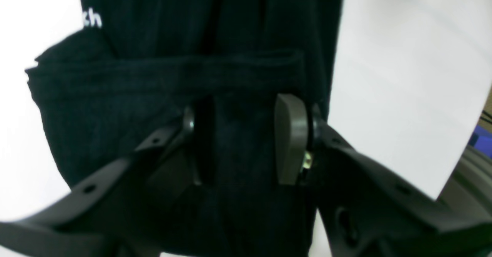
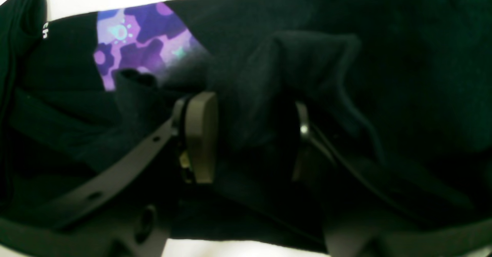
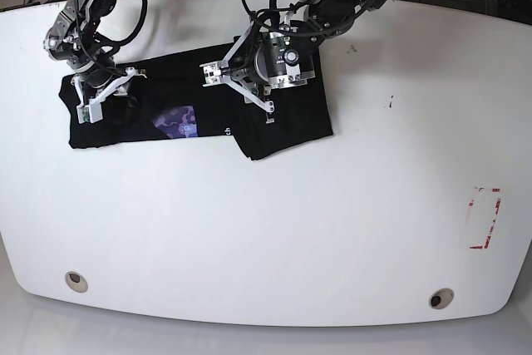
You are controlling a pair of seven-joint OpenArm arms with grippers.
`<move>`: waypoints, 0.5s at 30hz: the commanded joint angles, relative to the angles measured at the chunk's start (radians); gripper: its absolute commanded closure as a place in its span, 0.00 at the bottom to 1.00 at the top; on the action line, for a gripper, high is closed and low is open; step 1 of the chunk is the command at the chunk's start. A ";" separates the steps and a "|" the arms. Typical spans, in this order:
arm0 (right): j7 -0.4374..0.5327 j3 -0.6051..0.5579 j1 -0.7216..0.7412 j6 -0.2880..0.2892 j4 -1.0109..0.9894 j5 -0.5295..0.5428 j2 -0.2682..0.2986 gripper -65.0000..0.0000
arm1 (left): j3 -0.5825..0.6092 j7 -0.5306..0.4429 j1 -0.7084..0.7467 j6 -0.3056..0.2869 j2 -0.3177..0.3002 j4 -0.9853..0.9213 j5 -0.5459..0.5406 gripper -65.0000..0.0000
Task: Layout the t-shirt on the table in an organized manner, then fold the t-shirt properly
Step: 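Press the folded end down with the left gripper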
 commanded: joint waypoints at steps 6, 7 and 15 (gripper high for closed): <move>-0.067 -0.002 -0.009 -0.008 -0.003 -0.039 -0.001 0.62 | 0.000 -0.009 -0.013 -0.002 0.012 0.015 -0.005 0.88; -0.067 -0.002 -0.009 -0.008 -0.003 -0.039 -0.001 0.62 | 0.000 -0.009 -0.013 -0.004 0.012 0.015 -0.008 0.92; -0.067 -0.002 -0.009 -0.008 -0.003 -0.042 -0.001 0.62 | 0.000 -0.003 0.013 -0.051 0.016 0.052 -0.016 0.80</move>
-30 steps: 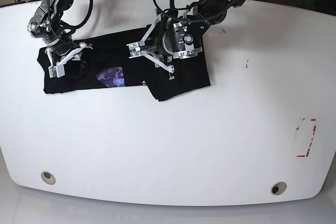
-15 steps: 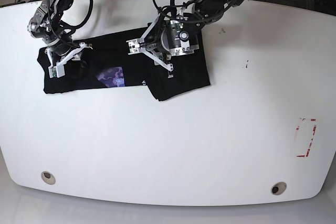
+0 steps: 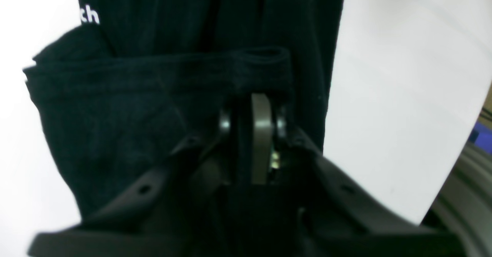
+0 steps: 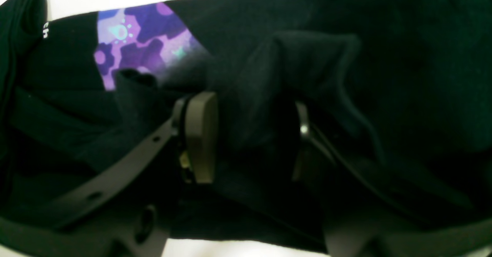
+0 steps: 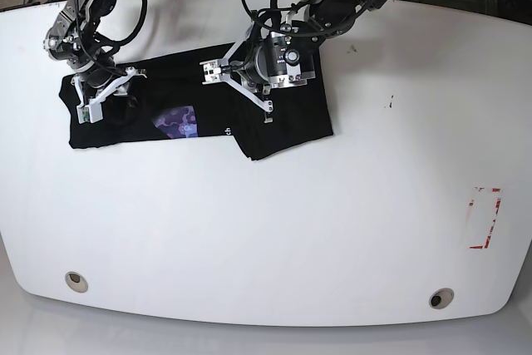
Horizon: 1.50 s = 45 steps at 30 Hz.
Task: Layout the t-shirt on the table in an organized manner, then fold the t-shirt properly
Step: 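Press the folded end down with the left gripper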
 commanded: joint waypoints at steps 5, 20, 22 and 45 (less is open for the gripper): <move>-0.067 -0.002 -0.009 -0.008 -0.003 -0.042 -0.001 0.62 | 0.000 -0.006 0.039 0.001 0.016 0.078 -0.008 0.61; -0.067 -0.002 -0.021 -0.008 -0.003 -0.038 -0.001 0.62 | 0.000 -0.008 0.067 0.028 0.030 0.087 0.001 0.54; -0.067 -0.002 -0.021 -0.008 -0.003 -0.038 -0.001 0.62 | 0.000 -0.009 0.062 0.047 0.030 0.084 0.001 0.54; -0.067 -0.002 -0.022 -0.008 -0.003 -0.036 -0.001 0.62 | -0.001 -0.046 0.038 0.070 0.030 -0.005 0.002 0.55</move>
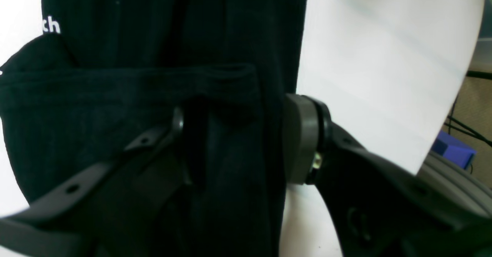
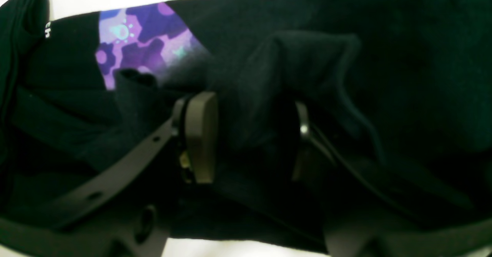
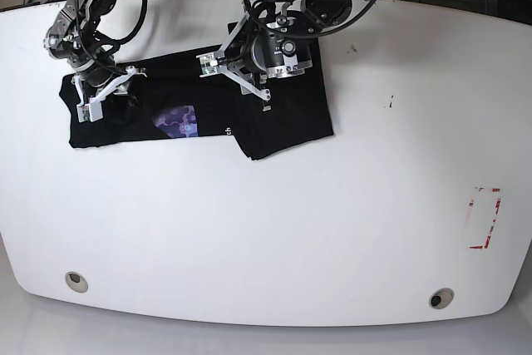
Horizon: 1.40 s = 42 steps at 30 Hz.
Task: Layout the t-shirt on the table in an organized manner, then fold the t-shirt properly
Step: 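Press the folded end down with the left gripper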
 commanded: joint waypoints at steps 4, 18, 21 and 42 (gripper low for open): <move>-0.075 -0.002 -0.015 -0.009 -0.003 -0.042 -0.001 0.62 | -0.003 -0.016 -0.020 -0.001 0.015 0.017 -0.005 0.55; -0.075 -0.002 -0.022 -0.009 -0.003 -0.042 -0.001 0.62 | -0.043 -0.016 -0.031 -0.007 0.015 -0.009 -0.005 0.93; -0.075 -0.002 -0.022 -0.009 -0.003 -0.042 -0.001 0.62 | -0.046 -0.016 -0.031 -0.007 0.015 -0.029 -0.005 0.93; -0.075 -0.002 -0.022 -0.009 -0.005 -0.042 -0.001 0.62 | -0.048 -0.011 -0.022 -0.010 0.019 0.069 -0.011 1.00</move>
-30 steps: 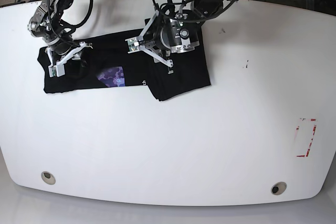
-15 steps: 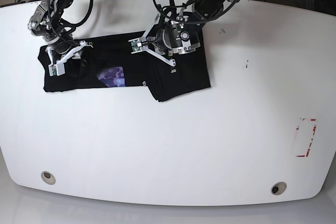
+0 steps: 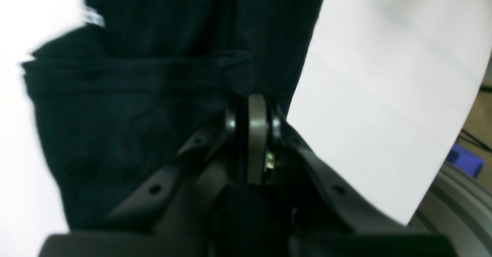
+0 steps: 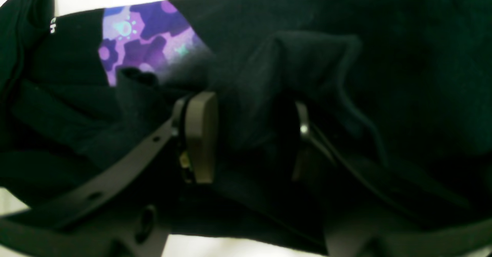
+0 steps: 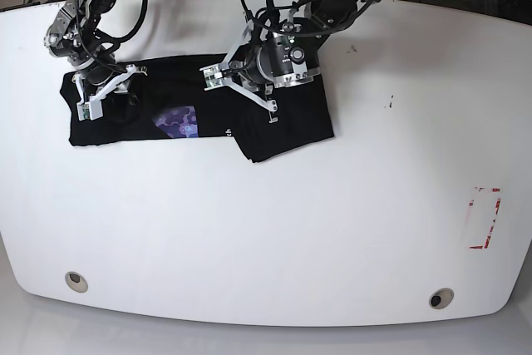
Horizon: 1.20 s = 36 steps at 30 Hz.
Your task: Layout the t-shirt on the table in an organized manner, then fold the t-shirt properly
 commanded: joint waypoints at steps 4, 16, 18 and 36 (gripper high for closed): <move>-0.079 -0.001 -0.013 -0.009 -0.005 -0.054 -0.001 0.62 | 0.003 -0.011 0.006 -0.002 0.014 0.022 -0.007 1.00; -0.079 -0.001 -0.015 -0.009 -0.006 -0.054 -0.001 0.62 | 0.007 -0.010 0.031 -0.005 0.008 0.022 -0.009 1.00; -0.079 -0.001 -0.015 -0.009 -0.006 -0.054 -0.001 0.62 | 0.007 -0.010 0.035 -0.018 0.008 0.022 -0.009 1.00; -0.079 -0.001 -0.015 -0.009 -0.006 -0.054 -0.001 0.62 | 0.004 -0.010 0.035 -0.054 0.014 0.022 -0.009 0.77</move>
